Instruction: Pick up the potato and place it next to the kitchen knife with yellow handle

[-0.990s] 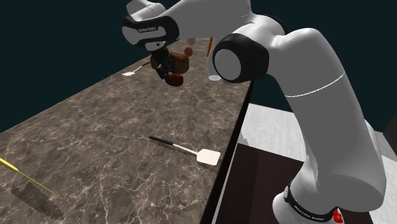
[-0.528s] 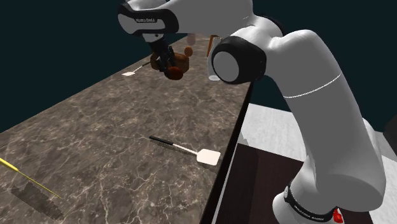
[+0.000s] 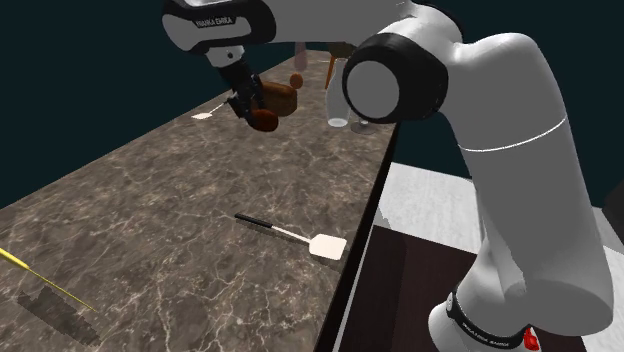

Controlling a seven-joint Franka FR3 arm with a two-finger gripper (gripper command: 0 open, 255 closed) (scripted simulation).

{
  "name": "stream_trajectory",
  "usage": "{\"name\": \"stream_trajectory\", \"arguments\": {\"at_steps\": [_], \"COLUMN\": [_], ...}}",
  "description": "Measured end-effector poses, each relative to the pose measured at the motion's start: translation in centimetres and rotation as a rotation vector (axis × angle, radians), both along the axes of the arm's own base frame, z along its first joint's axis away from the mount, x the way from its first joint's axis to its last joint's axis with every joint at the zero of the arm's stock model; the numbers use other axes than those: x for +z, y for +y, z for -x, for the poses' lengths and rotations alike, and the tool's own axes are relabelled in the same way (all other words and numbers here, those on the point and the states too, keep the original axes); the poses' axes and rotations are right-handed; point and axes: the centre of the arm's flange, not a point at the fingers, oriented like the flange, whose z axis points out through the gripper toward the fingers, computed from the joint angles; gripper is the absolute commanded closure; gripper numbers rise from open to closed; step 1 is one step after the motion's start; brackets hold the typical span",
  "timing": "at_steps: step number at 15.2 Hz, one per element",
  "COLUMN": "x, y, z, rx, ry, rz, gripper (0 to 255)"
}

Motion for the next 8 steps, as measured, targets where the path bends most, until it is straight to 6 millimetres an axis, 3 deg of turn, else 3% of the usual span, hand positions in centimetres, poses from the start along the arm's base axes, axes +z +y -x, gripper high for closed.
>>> {"name": "stream_trajectory", "arguments": {"at_steps": [8], "x": [0.0], "y": [10.9], "z": [0.7], "rx": [0.001], "ry": [-0.001], "rz": [0.000], "gripper": [255]}}
